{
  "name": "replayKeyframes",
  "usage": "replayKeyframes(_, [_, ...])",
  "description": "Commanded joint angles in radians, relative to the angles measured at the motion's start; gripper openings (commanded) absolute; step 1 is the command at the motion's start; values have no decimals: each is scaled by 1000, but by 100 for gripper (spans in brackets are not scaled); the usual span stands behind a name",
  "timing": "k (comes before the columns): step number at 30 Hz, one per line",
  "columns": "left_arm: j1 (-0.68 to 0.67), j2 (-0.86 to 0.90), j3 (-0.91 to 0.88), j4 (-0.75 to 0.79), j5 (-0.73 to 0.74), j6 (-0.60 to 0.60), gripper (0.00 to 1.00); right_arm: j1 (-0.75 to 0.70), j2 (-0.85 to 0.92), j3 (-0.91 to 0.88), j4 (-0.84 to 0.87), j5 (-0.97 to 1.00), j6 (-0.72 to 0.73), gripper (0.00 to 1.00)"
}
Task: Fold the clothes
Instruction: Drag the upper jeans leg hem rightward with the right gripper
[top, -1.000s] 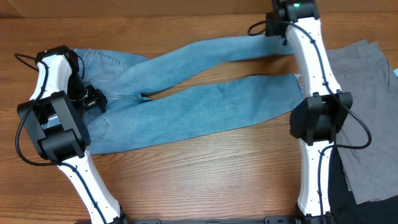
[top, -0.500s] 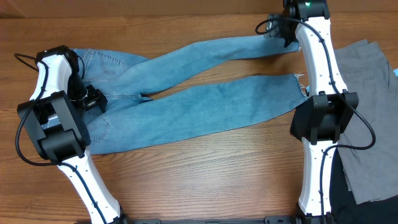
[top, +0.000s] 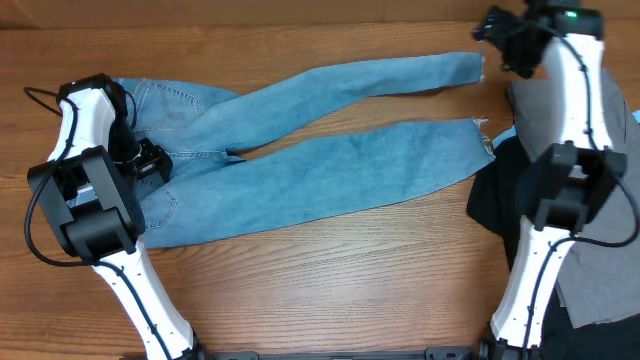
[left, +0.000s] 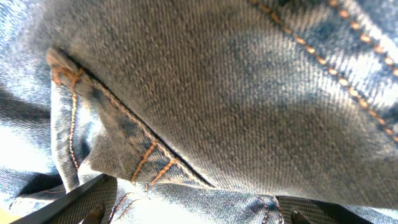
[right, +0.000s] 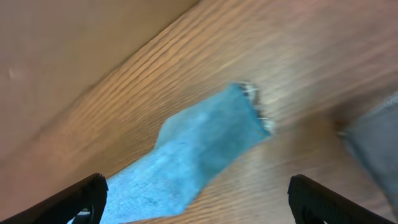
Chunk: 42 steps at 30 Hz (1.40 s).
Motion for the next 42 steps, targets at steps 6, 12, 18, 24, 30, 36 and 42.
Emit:
replayKeyframes(6, [1,9,-13,-2,20,4,86,19,70,-12,-16,-337,155,80])
replayKeyframes(12, [1,9,-13,-14,19,5,87,40,93,-13,-68,-239,301,78])
replayKeyframes(18, [1,9,-13,-14,19,5,87,39,103,-13,-81,-196,335,92])
replayKeyframes(24, [1,9,-13,-18,22,5,87,40,140,-13,-68,-194,366,92])
replayKeyframes(30, [1,9,-13,-19,23,9,92,40,142,-13,-32,-194,371,93])
replayKeyframes(36, [1,9,-13,-20,23,9,97,41,142,-58,-11,-169,397,92])
replayKeyframes(42, [1,9,-13,-24,23,13,97,41,142,-150,85,-195,430,92])
